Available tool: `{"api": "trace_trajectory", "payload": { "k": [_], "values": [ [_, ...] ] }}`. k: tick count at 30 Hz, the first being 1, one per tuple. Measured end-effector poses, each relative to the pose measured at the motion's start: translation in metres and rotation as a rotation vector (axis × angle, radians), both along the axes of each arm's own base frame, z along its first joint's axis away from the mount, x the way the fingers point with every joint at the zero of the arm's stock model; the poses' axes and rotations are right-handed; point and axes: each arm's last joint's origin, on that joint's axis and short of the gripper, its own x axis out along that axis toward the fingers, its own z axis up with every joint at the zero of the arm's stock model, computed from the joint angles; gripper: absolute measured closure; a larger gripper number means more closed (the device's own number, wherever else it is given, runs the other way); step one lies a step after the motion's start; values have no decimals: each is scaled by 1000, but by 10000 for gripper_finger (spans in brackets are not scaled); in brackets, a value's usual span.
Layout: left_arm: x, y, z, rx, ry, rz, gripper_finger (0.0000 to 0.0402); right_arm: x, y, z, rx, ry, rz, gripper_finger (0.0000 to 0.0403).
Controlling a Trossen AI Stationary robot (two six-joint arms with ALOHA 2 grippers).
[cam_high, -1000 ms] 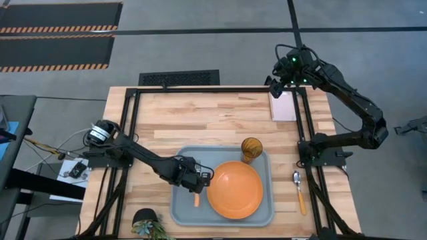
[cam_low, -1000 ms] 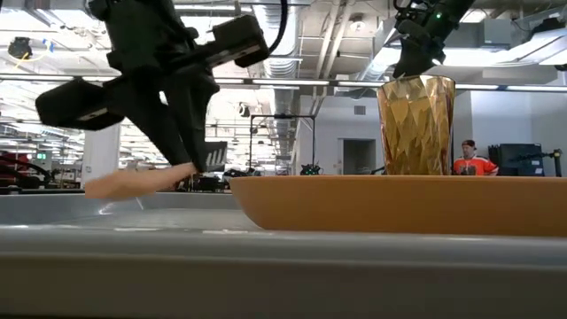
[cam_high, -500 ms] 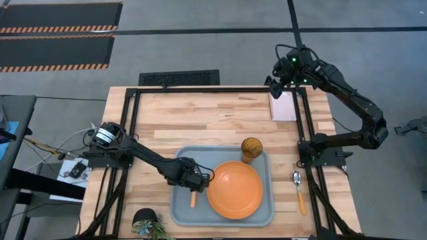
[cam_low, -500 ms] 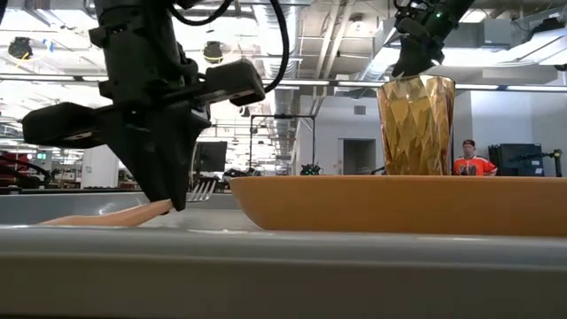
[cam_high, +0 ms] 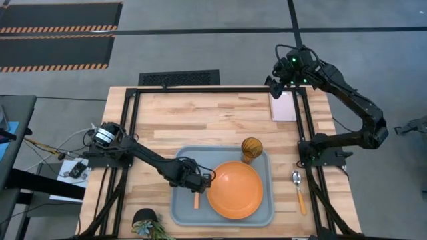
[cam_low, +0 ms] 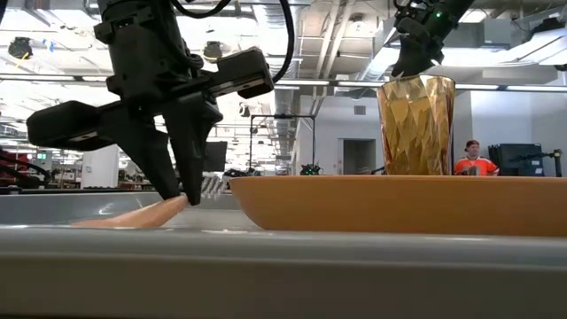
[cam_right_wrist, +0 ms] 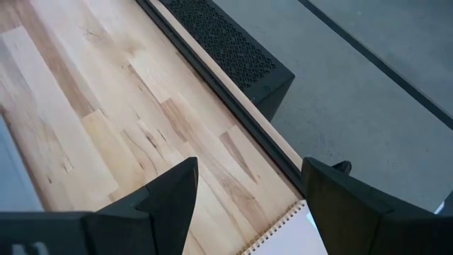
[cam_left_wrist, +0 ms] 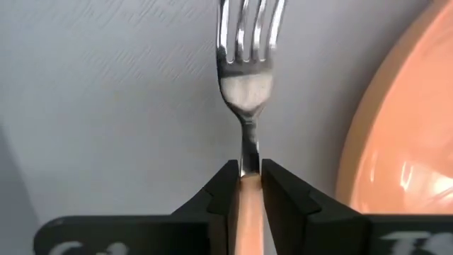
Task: Pick and place plate/cup/fork/spoon on tray
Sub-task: Put the orange fork to the left side of the orange plate on the blue serving tray, then put the yellow spoon to the left side of the orange fork on the blue serving tray
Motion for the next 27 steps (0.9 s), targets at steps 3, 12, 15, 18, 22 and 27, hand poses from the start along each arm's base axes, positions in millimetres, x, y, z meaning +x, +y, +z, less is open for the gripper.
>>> {"api": "trace_trajectory", "payload": {
  "k": [3,12,15,18,22,27],
  "values": [
    [0,-1,0,-3,-2,14,346,0,0,0,-1,1,1,129],
    [-2,1,2,42,-1,8,292,0,0,0,-3,5,4,129],
    [-8,4,13,60,-4,14,277,-1,1,-1,35,-5,-28,129],
    [-15,8,28,91,-21,26,267,-4,4,-6,134,-11,-101,129],
    [-24,13,51,135,-80,45,262,-11,18,-17,336,69,-194,129],
    [-30,18,68,202,-145,36,261,-25,62,-40,555,256,-232,129]
  ]
}}
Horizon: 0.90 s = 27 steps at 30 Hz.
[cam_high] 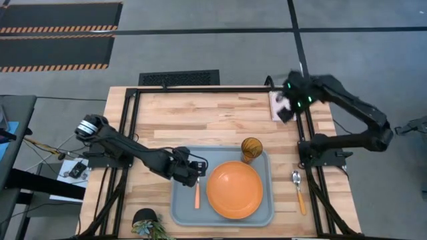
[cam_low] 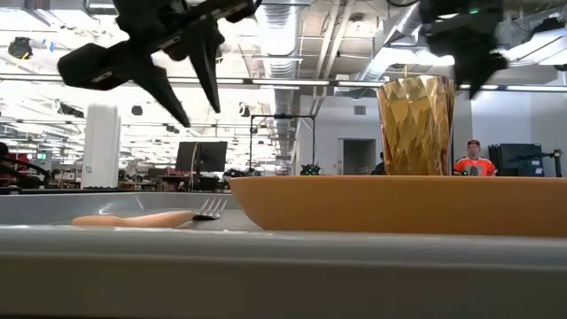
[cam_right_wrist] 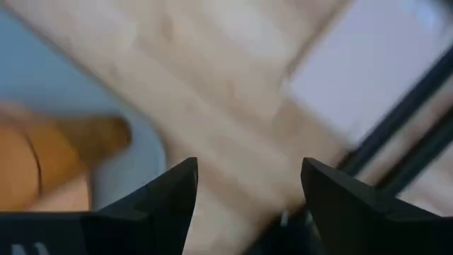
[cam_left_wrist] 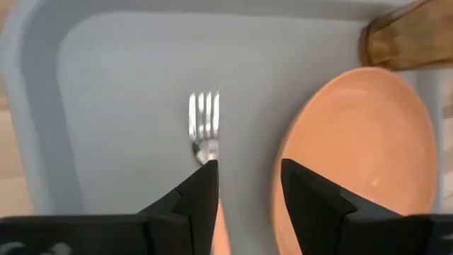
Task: Pick and place plate/cup/fork/spoon on tray
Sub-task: Put the yellow spoon to the left side of the orange fork on the blue serving tray
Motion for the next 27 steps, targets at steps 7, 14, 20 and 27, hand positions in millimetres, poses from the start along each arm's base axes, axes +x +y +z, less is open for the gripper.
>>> {"api": "trace_trajectory", "payload": {
  "k": [7,14,20,27],
  "values": [
    [-1,1,4,25,-19,-13,261,-42,75,-43,180,-37,-144,129],
    [0,1,3,44,-6,-54,262,-65,111,-76,375,-194,-211,129],
    [-1,1,3,53,4,-67,262,-47,129,-79,435,-271,-47,129],
    [-1,1,3,58,7,-78,262,-41,157,-92,470,-25,-72,129]
  ]
}}
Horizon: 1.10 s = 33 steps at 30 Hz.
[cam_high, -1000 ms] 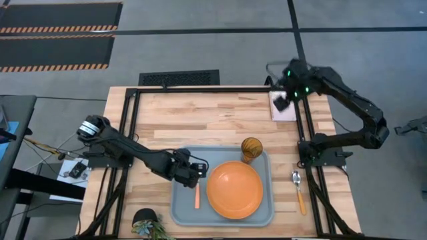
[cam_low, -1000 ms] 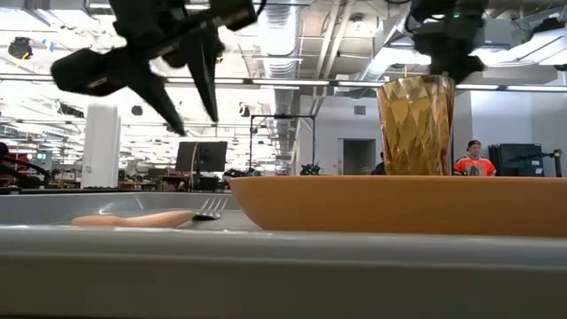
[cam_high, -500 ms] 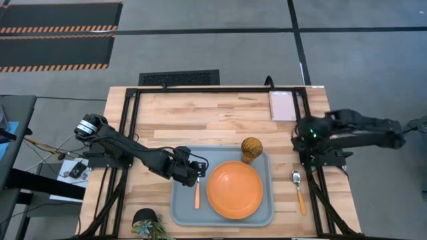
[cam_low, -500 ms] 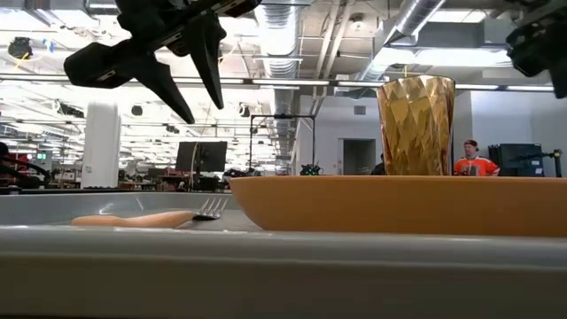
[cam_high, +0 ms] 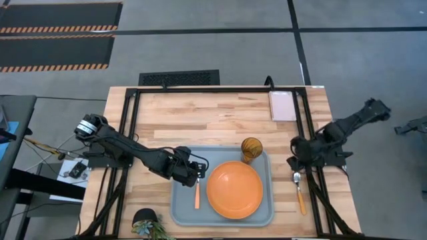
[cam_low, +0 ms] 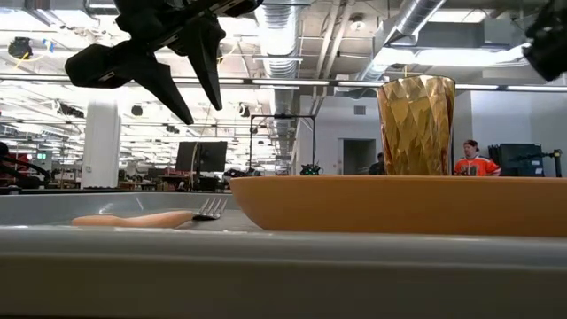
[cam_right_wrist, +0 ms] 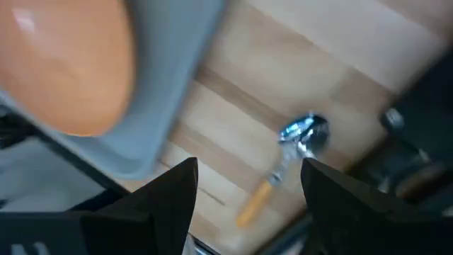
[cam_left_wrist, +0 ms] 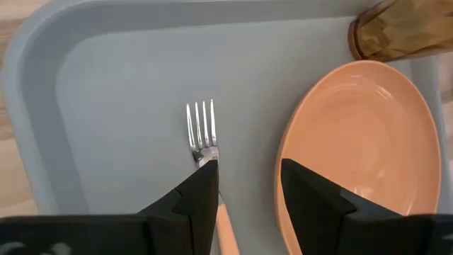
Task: Pick and place plate/cup/fork/spoon on tray
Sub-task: Put the yellow spoon to the left side of the orange fork on the blue serving tray
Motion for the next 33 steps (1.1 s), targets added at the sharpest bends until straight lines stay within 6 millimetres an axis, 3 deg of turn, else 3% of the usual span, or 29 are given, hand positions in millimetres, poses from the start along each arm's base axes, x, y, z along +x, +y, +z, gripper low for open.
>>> {"api": "trace_trajectory", "payload": {
  "k": [9,13,17,22,28,33],
  "values": [
    [0,0,0,-3,4,-8,262,1,44,-21,-106,218,28,129],
    [0,0,0,0,5,-12,262,4,64,-42,-125,261,19,129],
    [0,0,0,4,8,-19,262,9,83,-71,-39,215,3,129],
    [0,0,0,8,16,-41,262,6,90,-98,-75,274,-46,129],
    [0,-1,-1,-1,23,-49,262,6,94,-107,-112,304,-72,133],
    [0,-1,-1,4,26,-60,262,7,102,-118,-151,330,-77,160]
  ]
}}
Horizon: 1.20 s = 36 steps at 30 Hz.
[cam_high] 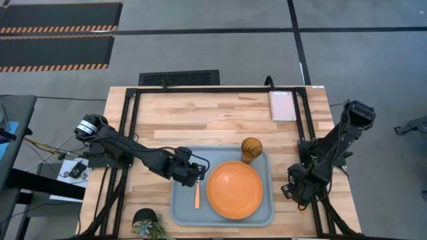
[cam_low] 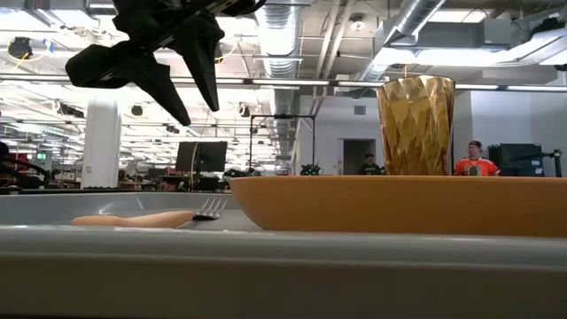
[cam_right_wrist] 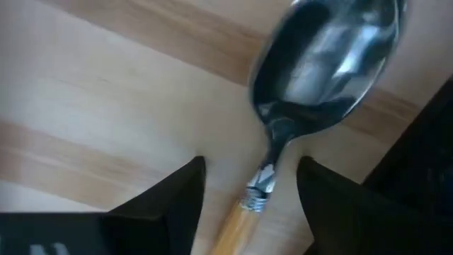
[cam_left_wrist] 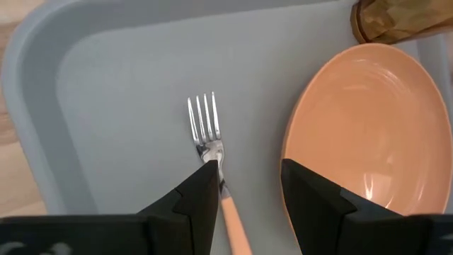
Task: Pick and place plate/cup/fork/spoon on tray
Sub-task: Put the yellow spoon to the left side of the orange fork on the blue serving tray
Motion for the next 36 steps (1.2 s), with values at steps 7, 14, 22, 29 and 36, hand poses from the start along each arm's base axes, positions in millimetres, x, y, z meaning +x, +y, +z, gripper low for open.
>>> {"api": "trace_trajectory", "payload": {
  "k": [7,14,22,29,36],
  "values": [
    [0,-1,0,-13,11,-20,262,5,1,2,13,4,-20,268],
    [0,0,0,5,14,-44,262,8,-2,4,22,25,-58,389],
    [0,0,0,14,16,-59,262,15,-6,17,18,-16,-102,385],
    [-1,0,2,27,16,-86,262,21,-8,45,-8,-53,-122,399],
    [-4,3,11,62,-15,-87,262,26,-19,85,-72,-92,-116,399]
  ]
}}
